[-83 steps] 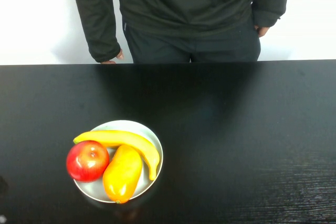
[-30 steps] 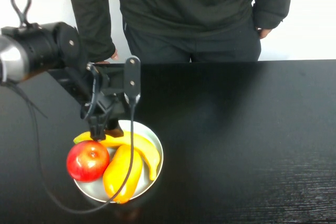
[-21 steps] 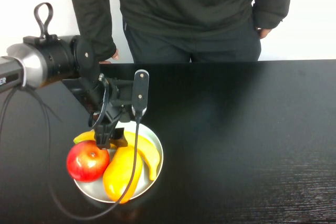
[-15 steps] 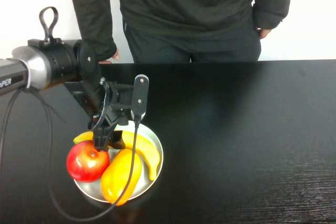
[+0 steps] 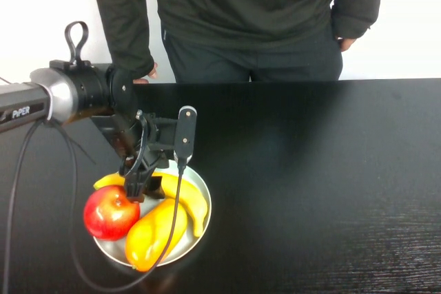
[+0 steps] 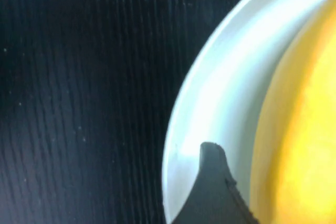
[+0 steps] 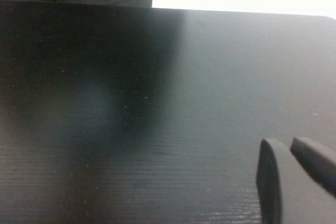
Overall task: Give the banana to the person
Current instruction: Pick up the banana
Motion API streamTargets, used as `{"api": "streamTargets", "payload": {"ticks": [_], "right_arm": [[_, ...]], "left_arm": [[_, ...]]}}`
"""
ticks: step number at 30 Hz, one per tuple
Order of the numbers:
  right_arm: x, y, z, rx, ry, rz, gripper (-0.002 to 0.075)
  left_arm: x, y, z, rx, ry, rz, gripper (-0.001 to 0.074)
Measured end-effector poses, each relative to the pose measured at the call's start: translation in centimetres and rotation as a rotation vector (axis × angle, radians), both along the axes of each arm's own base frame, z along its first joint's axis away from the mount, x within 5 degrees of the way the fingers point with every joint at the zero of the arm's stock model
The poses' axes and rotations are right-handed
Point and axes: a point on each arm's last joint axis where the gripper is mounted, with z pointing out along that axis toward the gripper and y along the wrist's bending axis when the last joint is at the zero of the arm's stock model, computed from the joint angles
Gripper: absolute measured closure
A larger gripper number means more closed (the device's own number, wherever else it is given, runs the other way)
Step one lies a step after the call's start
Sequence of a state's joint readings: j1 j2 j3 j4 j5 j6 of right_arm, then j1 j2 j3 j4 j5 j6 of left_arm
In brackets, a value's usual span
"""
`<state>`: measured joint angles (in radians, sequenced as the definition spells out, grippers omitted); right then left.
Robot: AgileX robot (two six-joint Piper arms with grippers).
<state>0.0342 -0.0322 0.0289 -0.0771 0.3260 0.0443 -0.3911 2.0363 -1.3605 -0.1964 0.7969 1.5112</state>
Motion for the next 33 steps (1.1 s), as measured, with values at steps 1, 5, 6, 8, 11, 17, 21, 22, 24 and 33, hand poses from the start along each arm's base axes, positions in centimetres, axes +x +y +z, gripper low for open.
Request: {"api": "streamTargets", "payload": {"ticks": [1,5,6,8,11,17,21,22,24,33], "right_arm": [[0.0,0.0,0.0,0.0,0.0,0.0,0.0733],[0.0,0.0,0.0,0.0,0.0,0.0,0.0733],[0.0,0.0,0.0,0.0,0.0,0.0,0.0733],[0.0,0.0,0.0,0.0,0.0,0.0,0.0733],[0.0,0.0,0.0,0.0,0.0,0.0,0.0733],[0.0,0.0,0.0,0.0,0.0,0.0,0.0733],[0.0,0.0,0.0,0.0,0.0,0.0,0.0733],[0.0,0.0,0.0,0.0,0.0,0.0,0.0733],[0.0,0.0,0.0,0.0,0.0,0.0,0.0733],[0.0,0.0,0.0,0.0,0.0,0.0,0.0733]], "left_arm": [[0.0,0.0,-0.2,0.001,0.001,-0.002,0.0295],[0.1,0.0,-1.0,0.013,0.017,-0.005,0.0295],[0.1,0.0,-1.1,0.016,0.021,-0.006,0.03],[0.1,0.0,-1.3,0.021,0.023,-0.009,0.0323],[0.2,0.1,-1.3,0.026,0.022,-0.012,0.0389],[0.1,0.1,-1.4,0.03,0.029,-0.017,0.0459],[-0.1,0.2,-0.6,0.029,0.023,-0.017,0.0459],[-0.1,0.1,-0.2,0.026,0.017,-0.019,0.0459],[-0.4,0.0,1.1,0.016,-0.006,-0.02,0.0459],[-2.3,0.6,6.5,-0.008,-0.01,0.015,0.0459]]}}
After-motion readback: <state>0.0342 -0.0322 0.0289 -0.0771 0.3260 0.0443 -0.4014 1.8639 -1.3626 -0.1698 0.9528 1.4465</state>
